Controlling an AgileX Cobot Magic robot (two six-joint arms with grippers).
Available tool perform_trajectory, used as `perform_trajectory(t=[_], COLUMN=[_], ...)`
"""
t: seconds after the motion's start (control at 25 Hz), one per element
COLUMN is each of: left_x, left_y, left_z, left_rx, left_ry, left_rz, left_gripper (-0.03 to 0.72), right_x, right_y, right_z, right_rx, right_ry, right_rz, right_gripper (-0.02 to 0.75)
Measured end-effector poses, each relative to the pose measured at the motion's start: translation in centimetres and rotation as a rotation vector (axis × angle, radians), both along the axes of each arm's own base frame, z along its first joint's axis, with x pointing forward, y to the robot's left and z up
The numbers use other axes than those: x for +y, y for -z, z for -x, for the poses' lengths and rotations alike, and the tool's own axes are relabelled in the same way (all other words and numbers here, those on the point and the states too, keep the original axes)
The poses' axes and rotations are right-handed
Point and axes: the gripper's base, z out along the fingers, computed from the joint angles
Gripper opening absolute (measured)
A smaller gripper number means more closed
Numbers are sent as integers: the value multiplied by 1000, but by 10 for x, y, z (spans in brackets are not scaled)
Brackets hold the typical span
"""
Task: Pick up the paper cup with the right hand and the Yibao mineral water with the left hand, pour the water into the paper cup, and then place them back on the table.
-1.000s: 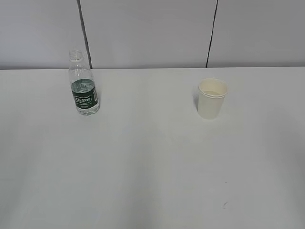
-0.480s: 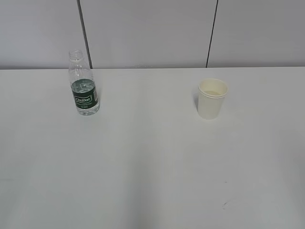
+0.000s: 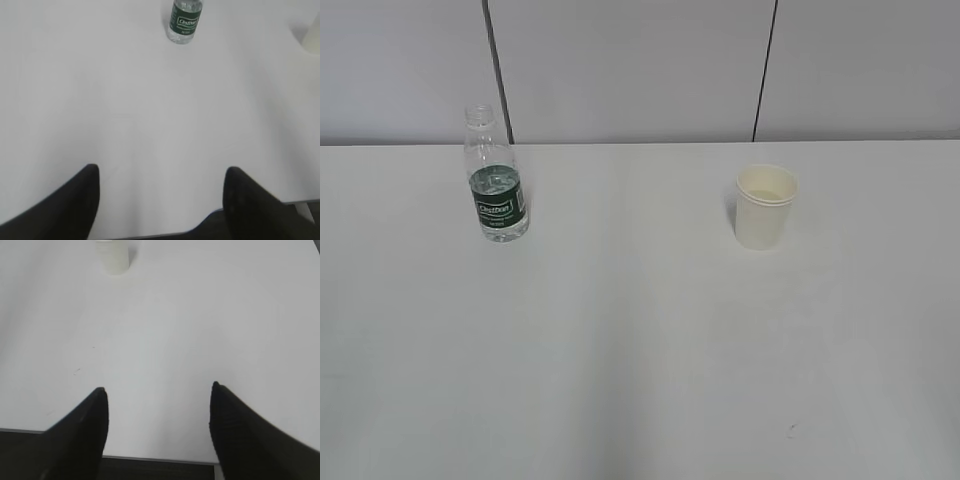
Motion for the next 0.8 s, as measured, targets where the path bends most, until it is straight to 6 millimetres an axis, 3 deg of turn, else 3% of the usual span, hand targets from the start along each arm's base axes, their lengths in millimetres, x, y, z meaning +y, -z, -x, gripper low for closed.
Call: perform_trajectory(t=[0.8], left_x=[-2], left_y=[3], left_z=[-9], left_rx=[-62], left_ry=[30], left_rz=[-23], left_gripper=[469], right_x=[0], right_y=[3], right_z=[-3], right_rx=[-10], right_ry=[-11], right_rz=[15], right_gripper=[501])
